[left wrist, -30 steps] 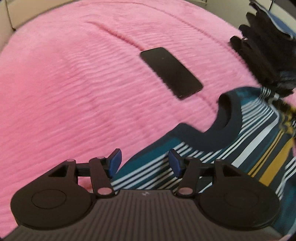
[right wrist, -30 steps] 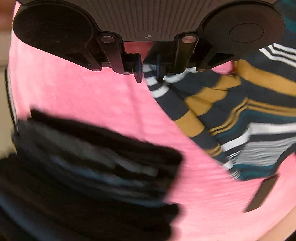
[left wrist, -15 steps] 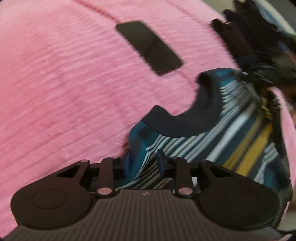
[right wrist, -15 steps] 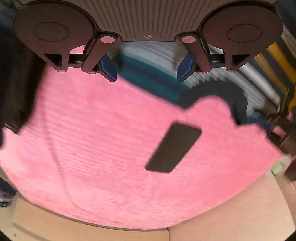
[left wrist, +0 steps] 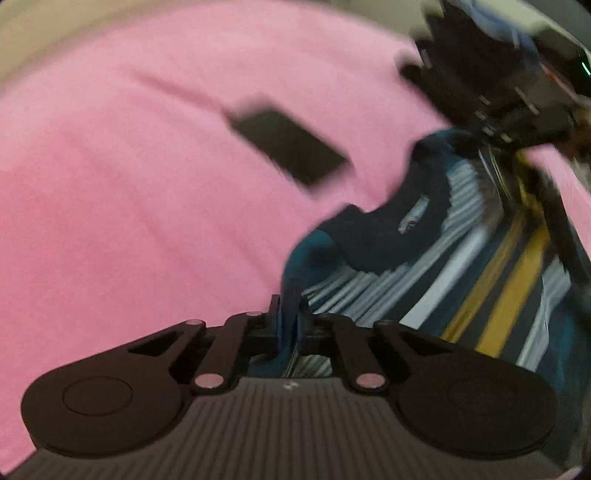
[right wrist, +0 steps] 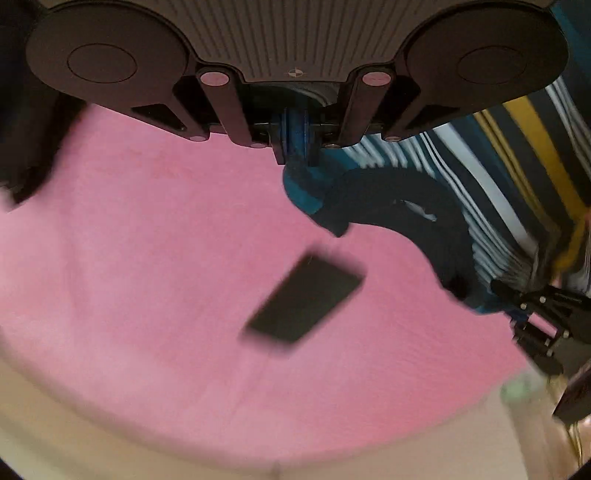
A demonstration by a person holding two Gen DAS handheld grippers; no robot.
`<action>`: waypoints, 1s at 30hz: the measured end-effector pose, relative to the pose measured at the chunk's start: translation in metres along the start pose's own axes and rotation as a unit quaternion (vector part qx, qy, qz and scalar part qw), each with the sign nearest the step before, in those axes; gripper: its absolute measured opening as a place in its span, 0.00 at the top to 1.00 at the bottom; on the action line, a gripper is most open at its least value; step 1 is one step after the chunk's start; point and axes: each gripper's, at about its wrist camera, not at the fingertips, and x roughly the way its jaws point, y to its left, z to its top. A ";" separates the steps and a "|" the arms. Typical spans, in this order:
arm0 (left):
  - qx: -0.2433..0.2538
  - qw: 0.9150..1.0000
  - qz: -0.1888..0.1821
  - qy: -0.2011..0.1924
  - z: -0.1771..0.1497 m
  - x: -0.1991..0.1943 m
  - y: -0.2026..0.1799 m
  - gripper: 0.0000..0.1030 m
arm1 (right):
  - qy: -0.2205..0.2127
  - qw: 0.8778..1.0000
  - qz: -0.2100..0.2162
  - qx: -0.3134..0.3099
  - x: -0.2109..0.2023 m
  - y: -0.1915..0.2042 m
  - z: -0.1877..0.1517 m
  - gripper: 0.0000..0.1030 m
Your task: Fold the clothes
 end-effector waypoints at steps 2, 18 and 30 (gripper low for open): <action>0.001 0.999 0.023 -0.029 0.010 -0.003 0.001 0.96 | -0.030 0.999 -0.025 0.003 -0.007 -0.003 0.010 0.95; -0.083 0.995 0.054 0.021 -0.038 0.006 -0.044 0.71 | -0.019 0.983 -0.017 0.183 -0.019 0.041 -0.074 0.40; -0.041 0.995 -0.045 0.082 -0.098 -0.011 -0.218 0.62 | 0.066 0.916 -0.107 0.381 -0.164 0.091 -0.281 0.10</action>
